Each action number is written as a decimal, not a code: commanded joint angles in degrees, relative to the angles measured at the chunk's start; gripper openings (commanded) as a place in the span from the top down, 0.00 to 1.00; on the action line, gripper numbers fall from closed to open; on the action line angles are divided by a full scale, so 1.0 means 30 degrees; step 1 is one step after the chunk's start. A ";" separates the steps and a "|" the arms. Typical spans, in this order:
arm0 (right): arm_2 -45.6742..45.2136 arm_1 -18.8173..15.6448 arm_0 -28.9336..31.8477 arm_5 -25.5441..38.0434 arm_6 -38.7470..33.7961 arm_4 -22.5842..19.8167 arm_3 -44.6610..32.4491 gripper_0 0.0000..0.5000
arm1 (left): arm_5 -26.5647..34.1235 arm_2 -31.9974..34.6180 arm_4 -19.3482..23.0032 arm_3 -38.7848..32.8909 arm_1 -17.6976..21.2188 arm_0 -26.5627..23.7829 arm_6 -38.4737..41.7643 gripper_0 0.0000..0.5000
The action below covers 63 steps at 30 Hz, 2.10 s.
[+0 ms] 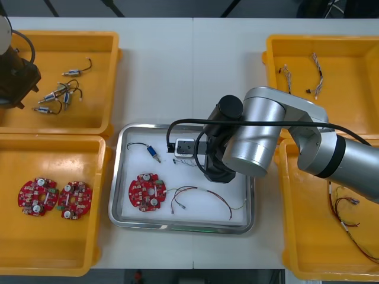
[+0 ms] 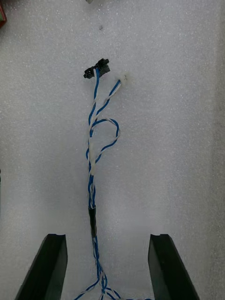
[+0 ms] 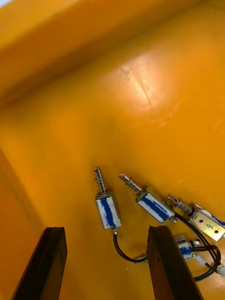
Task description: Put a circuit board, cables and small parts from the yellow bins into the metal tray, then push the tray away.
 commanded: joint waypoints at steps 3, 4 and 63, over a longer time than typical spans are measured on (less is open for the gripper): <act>-0.0470 -0.0260 -0.0215 0.0356 0.0123 -0.0492 -0.1081 0.00 | -0.1033 -0.1631 -0.0219 -0.0017 -0.0195 -0.0473 -0.1296 0.00; -0.0704 -0.0319 -0.0185 0.0591 0.0093 -0.0638 -0.1257 0.00 | -0.1062 -0.1836 -0.0219 0.0012 -0.0195 -0.0473 -0.1296 0.00; -2.0831 -0.6647 0.7784 0.9777 -1.7221 -0.5970 -0.3279 0.00 | -0.3084 -0.3242 -0.0776 0.1301 -0.0781 0.0611 -0.1823 0.00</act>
